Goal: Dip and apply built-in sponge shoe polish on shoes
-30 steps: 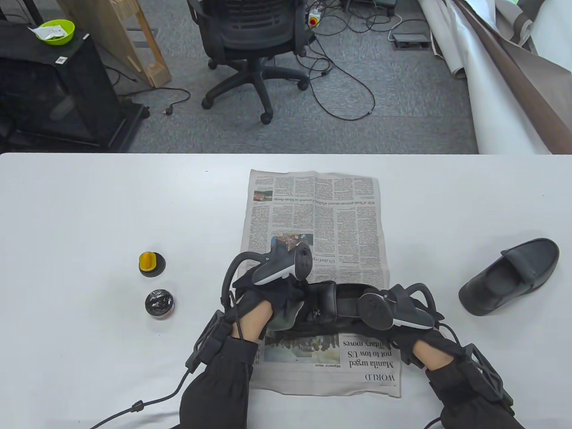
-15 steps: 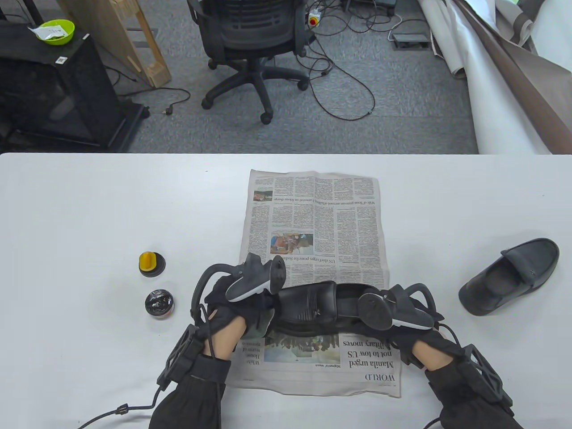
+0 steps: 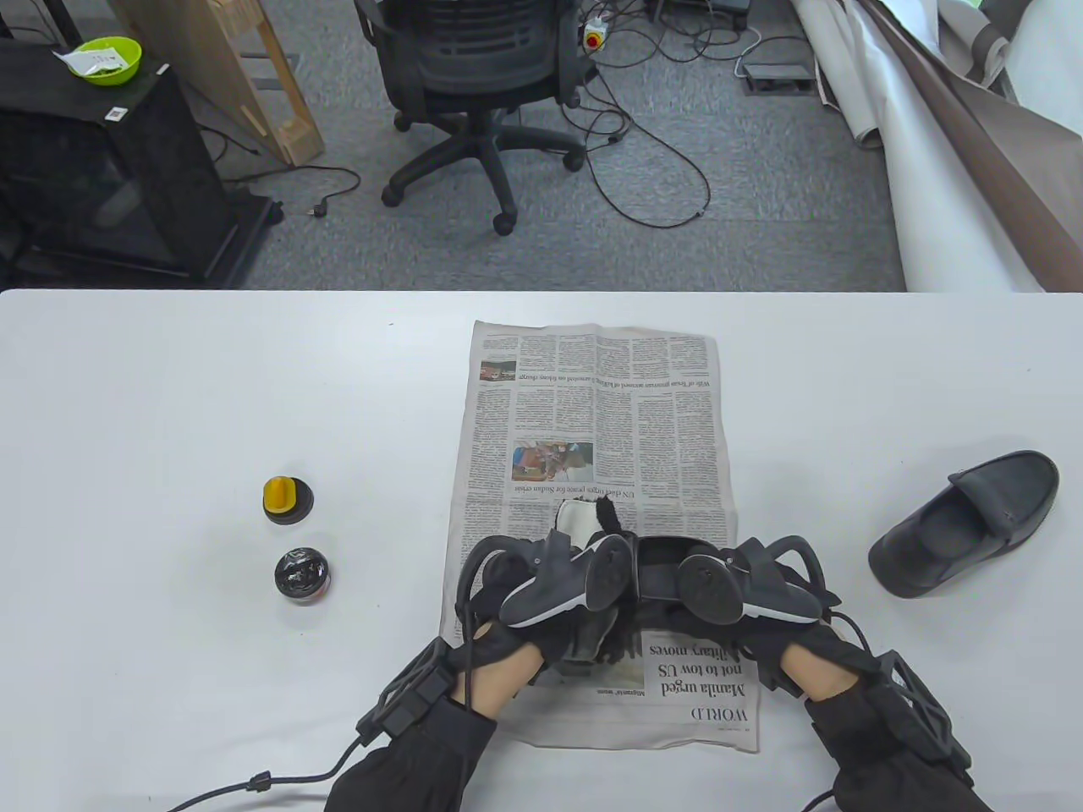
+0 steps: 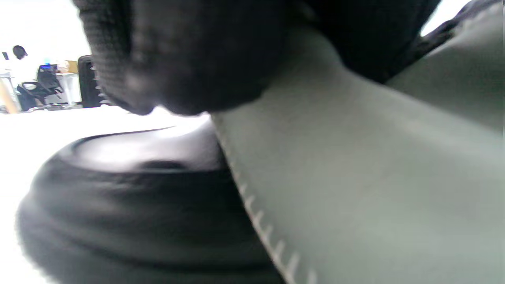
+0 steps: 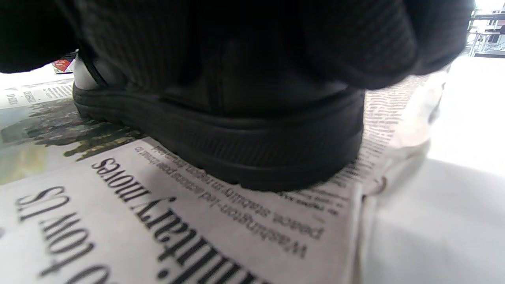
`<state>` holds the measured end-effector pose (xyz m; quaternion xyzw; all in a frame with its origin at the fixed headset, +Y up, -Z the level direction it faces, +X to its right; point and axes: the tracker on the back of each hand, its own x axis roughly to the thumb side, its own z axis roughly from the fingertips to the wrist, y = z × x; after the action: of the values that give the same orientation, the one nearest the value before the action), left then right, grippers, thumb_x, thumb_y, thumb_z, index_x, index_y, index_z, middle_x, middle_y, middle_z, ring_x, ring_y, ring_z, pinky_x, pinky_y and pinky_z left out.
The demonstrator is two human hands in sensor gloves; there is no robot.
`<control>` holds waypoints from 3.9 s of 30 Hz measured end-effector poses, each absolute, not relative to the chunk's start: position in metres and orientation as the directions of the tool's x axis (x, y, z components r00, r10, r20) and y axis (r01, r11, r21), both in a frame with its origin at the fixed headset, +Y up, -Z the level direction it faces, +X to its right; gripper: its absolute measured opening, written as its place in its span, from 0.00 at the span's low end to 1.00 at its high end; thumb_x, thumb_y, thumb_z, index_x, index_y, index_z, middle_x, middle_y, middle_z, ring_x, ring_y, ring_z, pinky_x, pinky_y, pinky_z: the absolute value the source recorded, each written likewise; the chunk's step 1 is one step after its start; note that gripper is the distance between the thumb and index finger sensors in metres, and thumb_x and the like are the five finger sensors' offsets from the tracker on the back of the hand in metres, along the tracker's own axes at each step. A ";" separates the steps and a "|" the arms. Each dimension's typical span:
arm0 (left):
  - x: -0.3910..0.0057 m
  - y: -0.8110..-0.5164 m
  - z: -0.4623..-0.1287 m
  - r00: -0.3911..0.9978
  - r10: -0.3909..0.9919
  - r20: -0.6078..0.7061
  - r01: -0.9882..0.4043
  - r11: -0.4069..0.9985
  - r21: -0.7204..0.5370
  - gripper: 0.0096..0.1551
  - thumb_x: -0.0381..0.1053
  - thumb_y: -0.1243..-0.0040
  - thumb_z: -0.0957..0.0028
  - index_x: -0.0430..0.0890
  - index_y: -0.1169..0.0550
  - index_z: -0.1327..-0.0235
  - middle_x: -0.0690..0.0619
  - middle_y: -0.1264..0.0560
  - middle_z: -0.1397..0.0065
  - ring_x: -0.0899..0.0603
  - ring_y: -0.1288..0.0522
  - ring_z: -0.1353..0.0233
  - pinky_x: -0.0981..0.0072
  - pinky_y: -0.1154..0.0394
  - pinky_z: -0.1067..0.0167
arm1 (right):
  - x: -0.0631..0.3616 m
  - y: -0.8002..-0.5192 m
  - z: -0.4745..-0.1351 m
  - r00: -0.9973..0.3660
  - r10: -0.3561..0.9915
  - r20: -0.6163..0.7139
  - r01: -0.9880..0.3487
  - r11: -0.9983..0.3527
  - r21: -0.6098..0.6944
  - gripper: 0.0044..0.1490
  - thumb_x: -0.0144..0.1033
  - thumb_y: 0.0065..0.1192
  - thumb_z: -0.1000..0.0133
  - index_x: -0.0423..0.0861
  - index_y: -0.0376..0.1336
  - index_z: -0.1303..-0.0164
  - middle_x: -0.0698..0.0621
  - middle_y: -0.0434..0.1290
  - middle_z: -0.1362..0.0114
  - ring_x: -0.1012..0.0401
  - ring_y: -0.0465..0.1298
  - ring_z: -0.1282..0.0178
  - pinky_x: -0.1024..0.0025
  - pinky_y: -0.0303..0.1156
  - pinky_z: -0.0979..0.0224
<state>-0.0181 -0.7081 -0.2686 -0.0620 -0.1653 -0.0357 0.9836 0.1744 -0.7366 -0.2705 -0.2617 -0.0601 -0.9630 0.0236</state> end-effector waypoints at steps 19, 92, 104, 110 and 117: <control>-0.034 -0.707 -0.250 0.914 0.120 0.389 -0.090 0.992 -0.093 0.33 0.63 0.32 0.57 0.55 0.24 0.37 0.57 0.12 0.65 0.55 0.14 0.77 0.55 0.16 0.45 | 0.174 -0.737 -0.270 -0.865 -0.017 0.502 0.078 -0.992 0.101 0.25 0.62 0.66 0.60 0.53 0.73 0.65 0.52 0.73 0.45 0.58 0.79 0.65 0.54 0.77 0.40; -0.139 -0.653 -0.288 0.998 -0.025 0.053 0.031 0.994 -0.106 0.32 0.62 0.28 0.57 0.55 0.21 0.38 0.56 0.12 0.63 0.55 0.15 0.75 0.55 0.17 0.44 | 0.174 -0.737 -0.270 -0.864 -0.020 0.503 0.081 -0.992 0.100 0.25 0.62 0.66 0.60 0.53 0.73 0.65 0.52 0.73 0.44 0.58 0.79 0.65 0.54 0.77 0.40; -0.232 -0.648 -0.286 0.968 -0.018 -0.252 0.023 1.000 0.015 0.31 0.62 0.28 0.56 0.57 0.21 0.38 0.55 0.13 0.56 0.54 0.14 0.69 0.52 0.19 0.40 | 0.174 -0.737 -0.271 -0.860 -0.015 0.509 0.079 -0.991 0.104 0.26 0.62 0.66 0.60 0.53 0.73 0.65 0.52 0.73 0.45 0.58 0.79 0.65 0.54 0.77 0.40; -0.284 -0.655 -0.286 0.915 -0.029 -0.401 0.025 1.000 -0.017 0.28 0.59 0.27 0.54 0.58 0.20 0.39 0.55 0.15 0.49 0.52 0.14 0.62 0.49 0.22 0.36 | 0.174 -0.737 -0.271 -0.857 -0.012 0.515 0.078 -0.991 0.107 0.26 0.62 0.66 0.60 0.53 0.73 0.65 0.52 0.73 0.45 0.58 0.79 0.65 0.54 0.77 0.40; -0.337 -0.682 -0.283 0.823 -0.093 -0.561 0.017 0.990 -0.139 0.24 0.56 0.28 0.51 0.59 0.19 0.40 0.54 0.17 0.44 0.49 0.15 0.56 0.46 0.25 0.33 | 0.175 -0.737 -0.271 -0.857 -0.015 0.514 0.080 -0.991 0.104 0.26 0.62 0.66 0.60 0.53 0.73 0.65 0.52 0.73 0.45 0.58 0.79 0.65 0.54 0.77 0.40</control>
<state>-0.3367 -0.6820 -0.2826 -0.0638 0.2964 -0.0290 0.9525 0.1746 -0.7372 -0.2709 -0.2659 -0.0610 -0.9618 0.0249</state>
